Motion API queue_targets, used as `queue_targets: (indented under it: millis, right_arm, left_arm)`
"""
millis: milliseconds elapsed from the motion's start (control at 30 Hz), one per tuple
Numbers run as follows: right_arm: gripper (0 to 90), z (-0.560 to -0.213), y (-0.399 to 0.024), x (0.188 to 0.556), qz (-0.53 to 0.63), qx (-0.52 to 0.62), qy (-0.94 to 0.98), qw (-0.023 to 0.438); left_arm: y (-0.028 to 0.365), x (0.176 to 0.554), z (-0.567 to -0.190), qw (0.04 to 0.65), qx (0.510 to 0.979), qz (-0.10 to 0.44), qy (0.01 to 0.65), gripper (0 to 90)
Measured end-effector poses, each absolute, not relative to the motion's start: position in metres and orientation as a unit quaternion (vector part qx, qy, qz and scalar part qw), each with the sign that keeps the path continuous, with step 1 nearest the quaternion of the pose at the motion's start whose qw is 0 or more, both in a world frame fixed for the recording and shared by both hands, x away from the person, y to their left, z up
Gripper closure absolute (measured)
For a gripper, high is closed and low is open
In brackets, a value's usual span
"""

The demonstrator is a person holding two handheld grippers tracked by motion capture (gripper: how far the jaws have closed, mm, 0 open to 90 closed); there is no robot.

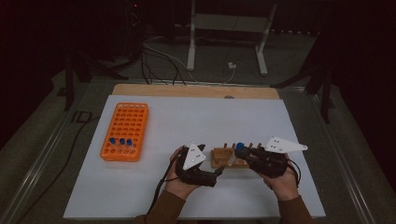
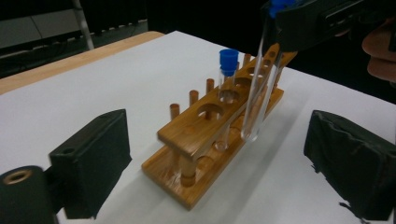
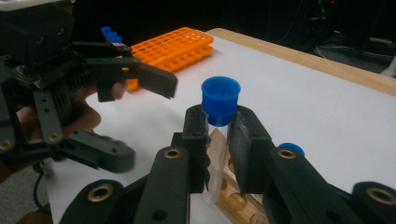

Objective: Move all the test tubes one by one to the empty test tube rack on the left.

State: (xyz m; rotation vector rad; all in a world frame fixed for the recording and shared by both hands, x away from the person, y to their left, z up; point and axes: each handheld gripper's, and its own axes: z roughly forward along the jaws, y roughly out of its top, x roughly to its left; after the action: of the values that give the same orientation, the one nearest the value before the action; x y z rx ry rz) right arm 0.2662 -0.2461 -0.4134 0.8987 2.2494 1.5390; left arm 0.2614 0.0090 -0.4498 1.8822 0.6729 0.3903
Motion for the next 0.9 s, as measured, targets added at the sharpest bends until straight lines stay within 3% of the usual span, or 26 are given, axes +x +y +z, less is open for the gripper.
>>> queue_targets:
  millis: [133,533,900]
  right_arm:
    - [77.7,-0.413,-0.246,0.266,0.535,0.311,0.775,0.132]
    - [77.7,-0.415,-0.245,0.267,0.537,0.308,0.775,0.124]
    - [77.7,-0.415,-0.243,0.266,0.539,0.306,0.776,0.119]
  left_arm:
    - [-0.002,0.262,-0.449,0.523,0.789,0.162,0.278,17.9]
    - [-0.019,0.263,-0.447,0.536,0.792,0.15,0.251,57.8]
    - [-0.026,0.263,-0.448,0.53,0.8,0.153,0.237,70.7]
